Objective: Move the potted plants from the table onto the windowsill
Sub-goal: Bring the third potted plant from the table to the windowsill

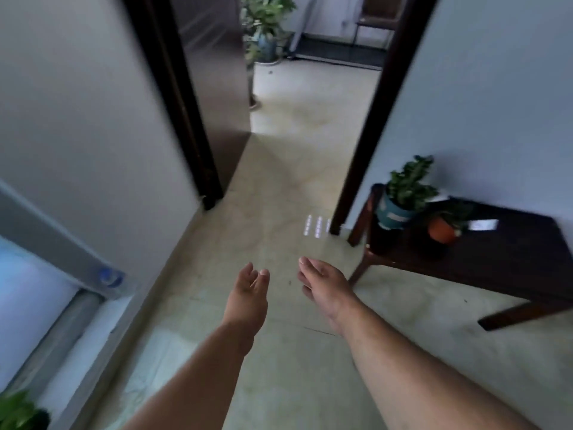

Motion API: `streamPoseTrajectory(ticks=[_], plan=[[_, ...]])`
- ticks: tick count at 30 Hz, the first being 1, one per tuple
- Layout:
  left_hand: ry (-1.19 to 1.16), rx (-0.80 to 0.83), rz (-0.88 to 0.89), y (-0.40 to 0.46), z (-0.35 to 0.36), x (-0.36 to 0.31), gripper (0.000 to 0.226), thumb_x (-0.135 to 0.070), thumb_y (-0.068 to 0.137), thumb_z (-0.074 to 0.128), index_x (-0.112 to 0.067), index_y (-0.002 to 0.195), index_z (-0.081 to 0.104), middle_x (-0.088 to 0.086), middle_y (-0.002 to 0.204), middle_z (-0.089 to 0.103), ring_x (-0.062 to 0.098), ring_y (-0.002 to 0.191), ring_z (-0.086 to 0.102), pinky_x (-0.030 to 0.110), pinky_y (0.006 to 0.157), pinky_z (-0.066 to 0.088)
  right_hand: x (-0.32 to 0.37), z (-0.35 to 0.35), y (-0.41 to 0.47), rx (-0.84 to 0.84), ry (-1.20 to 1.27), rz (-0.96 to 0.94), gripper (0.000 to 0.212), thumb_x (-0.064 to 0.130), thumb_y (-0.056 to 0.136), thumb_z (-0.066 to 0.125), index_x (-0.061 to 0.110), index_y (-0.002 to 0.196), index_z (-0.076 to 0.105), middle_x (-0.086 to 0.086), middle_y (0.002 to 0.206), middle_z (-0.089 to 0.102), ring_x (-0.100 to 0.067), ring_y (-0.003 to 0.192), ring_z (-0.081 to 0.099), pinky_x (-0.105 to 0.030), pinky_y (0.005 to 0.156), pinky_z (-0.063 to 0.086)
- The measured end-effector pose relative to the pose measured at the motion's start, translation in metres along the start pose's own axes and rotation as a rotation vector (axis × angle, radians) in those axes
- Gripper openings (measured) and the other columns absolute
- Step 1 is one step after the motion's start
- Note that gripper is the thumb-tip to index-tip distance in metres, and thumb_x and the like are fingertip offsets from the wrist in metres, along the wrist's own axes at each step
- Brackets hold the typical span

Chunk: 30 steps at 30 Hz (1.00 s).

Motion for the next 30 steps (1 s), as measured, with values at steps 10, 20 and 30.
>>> streamPoseTrajectory(ticks=[10, 20, 30], plan=[[0.143, 0.285, 0.043, -0.019, 0.269, -0.028, 0.061, -0.048, 0.097, 0.051, -0.028, 0.152, 0.034, -0.004, 0.153, 0.043, 0.018, 0.135, 0.048, 0.043, 0.115, 0.038, -0.032, -0.262, -0.005, -0.277, 0.242, 0.058, 0.059, 0.050, 0.095, 0.062, 0.015, 0.143, 0.056, 0.006, 0.130, 0.064, -0.013, 0.123, 0.061, -0.034, 0.107, 0.048], [0.244, 0.449, 0.076, 0.022, 0.426, -0.042, 0.061, -0.042, 0.100, 0.049, -0.022, 0.155, 0.032, -0.003, 0.153, 0.044, 0.014, 0.139, 0.043, 0.036, 0.117, 0.033, -0.053, -0.406, 0.034, -0.473, 0.339, 0.077, 0.065, 0.047, 0.099, 0.059, 0.012, 0.151, 0.046, -0.006, 0.149, 0.057, -0.015, 0.130, 0.058, -0.033, 0.110, 0.047], [0.289, 0.527, -0.018, 0.115, 0.536, -0.026, 0.069, -0.056, 0.091, 0.052, -0.032, 0.153, 0.032, -0.008, 0.154, 0.043, 0.015, 0.136, 0.047, 0.043, 0.116, 0.037, -0.081, -0.496, 0.125, -0.559, 0.384, 0.140, 0.066, 0.048, 0.099, 0.057, 0.011, 0.153, 0.043, -0.002, 0.135, 0.061, -0.015, 0.130, 0.058, -0.032, 0.108, 0.047]])
Point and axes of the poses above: each hand's wrist, its own y-axis towards the middle knuckle, its own z-axis out of the palm, x = y × z, the point moved 3 cm from there along y, towards the middle knuckle
